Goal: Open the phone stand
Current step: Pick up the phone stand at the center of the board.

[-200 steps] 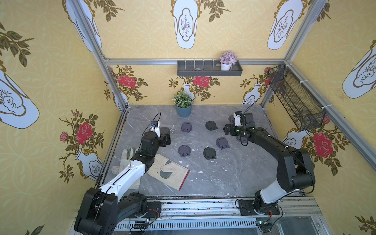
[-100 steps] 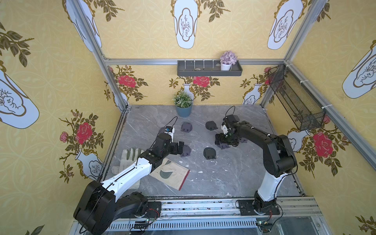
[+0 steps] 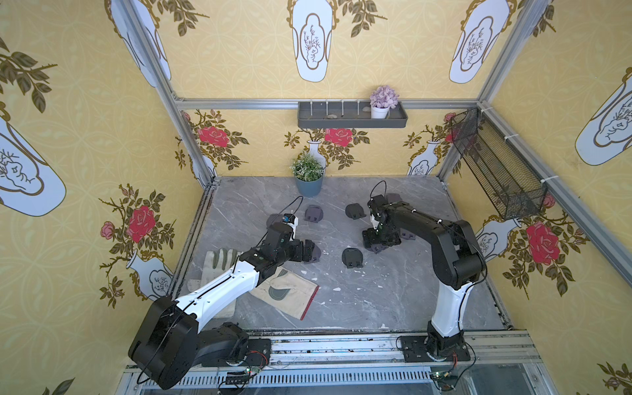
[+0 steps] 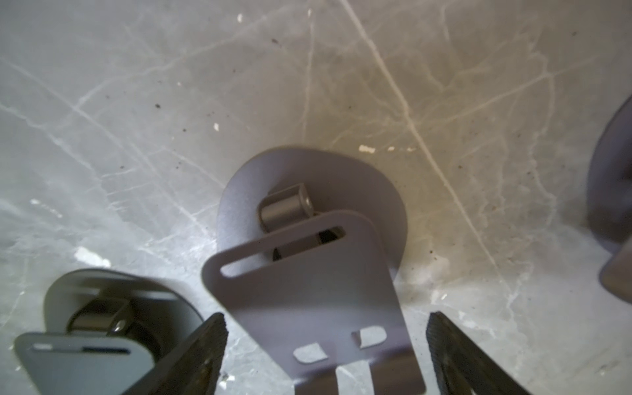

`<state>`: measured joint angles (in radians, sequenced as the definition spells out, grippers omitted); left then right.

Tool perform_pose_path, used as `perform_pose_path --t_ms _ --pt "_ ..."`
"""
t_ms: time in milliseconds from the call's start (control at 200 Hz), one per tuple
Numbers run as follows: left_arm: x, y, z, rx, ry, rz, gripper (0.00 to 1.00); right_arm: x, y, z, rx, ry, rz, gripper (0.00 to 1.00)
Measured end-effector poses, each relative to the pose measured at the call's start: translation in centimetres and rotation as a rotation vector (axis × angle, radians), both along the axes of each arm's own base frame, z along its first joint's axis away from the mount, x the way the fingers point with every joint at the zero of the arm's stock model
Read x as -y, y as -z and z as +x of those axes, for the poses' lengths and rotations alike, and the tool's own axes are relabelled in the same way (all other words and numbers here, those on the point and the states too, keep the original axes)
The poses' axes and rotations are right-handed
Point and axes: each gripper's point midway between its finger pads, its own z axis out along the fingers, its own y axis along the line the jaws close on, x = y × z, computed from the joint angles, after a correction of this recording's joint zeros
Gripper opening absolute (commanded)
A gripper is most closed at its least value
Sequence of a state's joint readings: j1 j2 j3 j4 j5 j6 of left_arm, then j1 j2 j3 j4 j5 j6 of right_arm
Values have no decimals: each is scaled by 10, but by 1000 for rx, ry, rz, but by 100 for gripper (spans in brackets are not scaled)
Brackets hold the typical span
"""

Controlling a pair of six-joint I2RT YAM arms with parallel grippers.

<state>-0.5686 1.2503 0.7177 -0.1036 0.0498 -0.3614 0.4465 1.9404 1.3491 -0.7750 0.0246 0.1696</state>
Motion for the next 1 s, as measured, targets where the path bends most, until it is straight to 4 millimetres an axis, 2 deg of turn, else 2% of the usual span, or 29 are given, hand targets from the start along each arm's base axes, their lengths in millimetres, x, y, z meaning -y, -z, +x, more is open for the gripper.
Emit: perform_pose_path --t_ms 105,195,260,455,720,1005 --pt "6 -7 2 14 32 -8 99 2 3 0 -7 -13 -18 89" --pt "11 -11 5 23 55 -6 99 3 8 1 -16 -35 -27 80" --pt "13 -12 6 25 64 -6 99 3 11 0 -29 -35 -30 78" --pt "15 -9 7 16 72 -3 99 1 9 0 -32 -44 -23 70" --pt "24 -5 12 -7 93 -16 99 -1 11 -3 -49 -58 -11 50" --pt "36 -18 19 7 127 -47 99 -3 -6 -8 -26 -29 25 48"
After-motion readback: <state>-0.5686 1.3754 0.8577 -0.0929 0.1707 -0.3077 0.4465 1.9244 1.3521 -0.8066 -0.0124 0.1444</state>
